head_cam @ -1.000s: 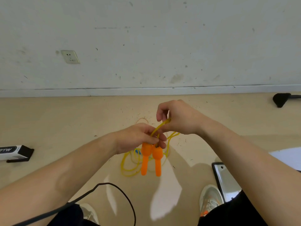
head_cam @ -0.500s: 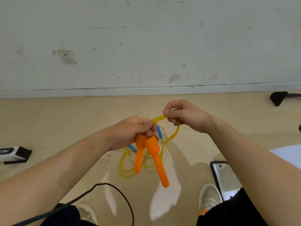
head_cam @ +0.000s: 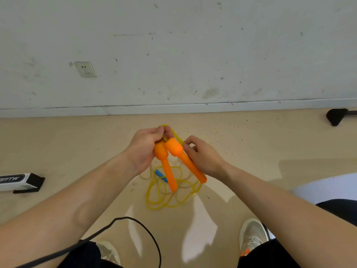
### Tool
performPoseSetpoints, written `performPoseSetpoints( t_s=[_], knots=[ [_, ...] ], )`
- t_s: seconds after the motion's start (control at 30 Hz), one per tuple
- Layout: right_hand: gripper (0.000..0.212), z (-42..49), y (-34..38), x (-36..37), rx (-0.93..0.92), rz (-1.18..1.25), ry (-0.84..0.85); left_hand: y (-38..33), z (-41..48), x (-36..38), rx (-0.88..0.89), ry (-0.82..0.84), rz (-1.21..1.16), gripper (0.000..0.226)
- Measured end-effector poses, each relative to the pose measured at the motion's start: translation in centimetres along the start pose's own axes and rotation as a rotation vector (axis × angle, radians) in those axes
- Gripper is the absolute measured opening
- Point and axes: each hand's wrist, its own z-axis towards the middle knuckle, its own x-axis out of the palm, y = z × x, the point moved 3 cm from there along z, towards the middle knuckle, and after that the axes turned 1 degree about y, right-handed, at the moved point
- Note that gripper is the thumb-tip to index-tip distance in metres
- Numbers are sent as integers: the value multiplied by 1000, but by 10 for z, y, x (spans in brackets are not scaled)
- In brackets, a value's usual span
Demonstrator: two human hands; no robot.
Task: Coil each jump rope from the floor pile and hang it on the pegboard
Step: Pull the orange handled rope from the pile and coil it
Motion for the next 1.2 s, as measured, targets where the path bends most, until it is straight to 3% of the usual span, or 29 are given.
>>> performPoseSetpoints(
  t_s=[0.07,0.13,0.3,0.4,0.6,0.73,0.93,1.1,1.2],
  knots=[
    [24,-2,7,2,-124,-249,-39,0,0,-2,-28,-52,-27,22],
    [26,-7,12,7,-165,-335,-45,0,0,-1,-44,-48,-40,21],
    [25,-16,20,16,-94,-452,15,9,-3,7,-39,-3,55,18],
    [23,-21,22,17,-69,-500,67,12,-8,13,-21,37,156,5],
    [25,-21,30,12,16,-149,116,10,-3,4,90,14,288,7],
    [41,-19,30,11,26,-127,158,11,0,0,41,-20,102,15],
    [34,-18,27,11,-41,-202,111,5,-2,5,-58,47,-129,16],
    [26,-20,34,6,-45,-200,17,6,-1,3,122,-6,188,13],
    [33,-28,46,7,-37,-52,-24,13,-2,4,225,-102,288,11]
  ],
)
